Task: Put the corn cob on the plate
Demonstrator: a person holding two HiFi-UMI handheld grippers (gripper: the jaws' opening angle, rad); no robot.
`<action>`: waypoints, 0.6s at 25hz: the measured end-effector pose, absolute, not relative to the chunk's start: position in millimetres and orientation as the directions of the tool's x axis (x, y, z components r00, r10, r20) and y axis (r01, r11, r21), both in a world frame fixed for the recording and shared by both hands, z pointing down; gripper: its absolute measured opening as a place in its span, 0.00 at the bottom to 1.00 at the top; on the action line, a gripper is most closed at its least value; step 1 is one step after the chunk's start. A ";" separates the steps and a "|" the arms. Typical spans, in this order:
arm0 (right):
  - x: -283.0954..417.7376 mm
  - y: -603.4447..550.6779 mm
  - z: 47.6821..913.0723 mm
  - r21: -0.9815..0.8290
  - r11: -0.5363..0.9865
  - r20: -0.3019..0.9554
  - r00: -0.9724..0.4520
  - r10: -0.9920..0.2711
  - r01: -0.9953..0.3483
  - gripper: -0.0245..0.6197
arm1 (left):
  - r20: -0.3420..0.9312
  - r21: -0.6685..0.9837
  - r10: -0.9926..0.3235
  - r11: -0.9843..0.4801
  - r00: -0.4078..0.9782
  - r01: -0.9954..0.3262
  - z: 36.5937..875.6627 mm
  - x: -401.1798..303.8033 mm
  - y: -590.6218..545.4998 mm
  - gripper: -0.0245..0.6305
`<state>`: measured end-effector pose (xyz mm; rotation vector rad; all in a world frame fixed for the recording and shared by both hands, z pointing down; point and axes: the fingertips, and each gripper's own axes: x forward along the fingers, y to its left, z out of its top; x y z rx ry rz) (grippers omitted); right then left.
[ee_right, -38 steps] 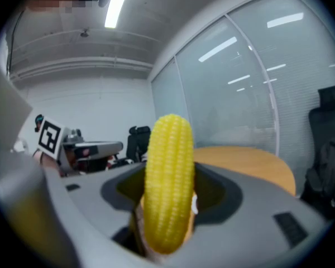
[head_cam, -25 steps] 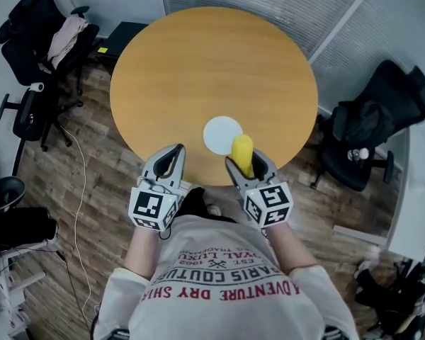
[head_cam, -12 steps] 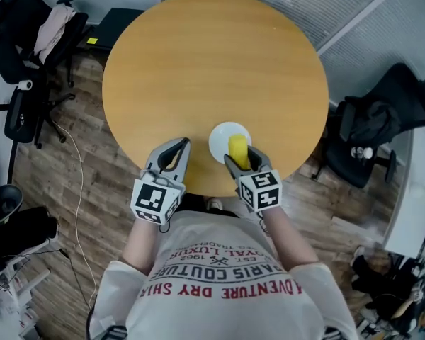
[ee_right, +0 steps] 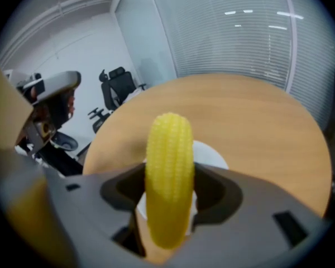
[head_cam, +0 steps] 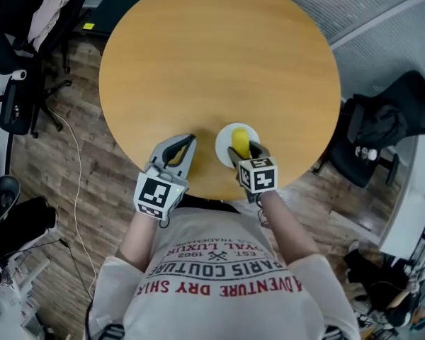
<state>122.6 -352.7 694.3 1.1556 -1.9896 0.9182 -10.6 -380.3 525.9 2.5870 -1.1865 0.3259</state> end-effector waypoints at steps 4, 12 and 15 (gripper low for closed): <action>120.2 -359.5 706.7 -0.249 0.351 0.823 -0.388 -0.415 -0.903 0.45 | 0.335 0.170 -0.694 -0.621 0.638 -0.765 535.0 -12.0 -384.2 0.09; 115.6 -365.2 718.7 -0.260 0.318 0.844 -0.375 -0.383 -0.912 0.45 | 0.368 0.181 -0.683 -0.612 0.630 -0.770 545.5 -11.9 -382.9 0.09; 115.8 -364.5 723.6 -0.263 0.296 0.846 -0.367 -0.386 -0.918 0.45 | 0.377 0.178 -0.682 -0.610 0.627 -0.772 547.5 -12.5 -379.1 0.09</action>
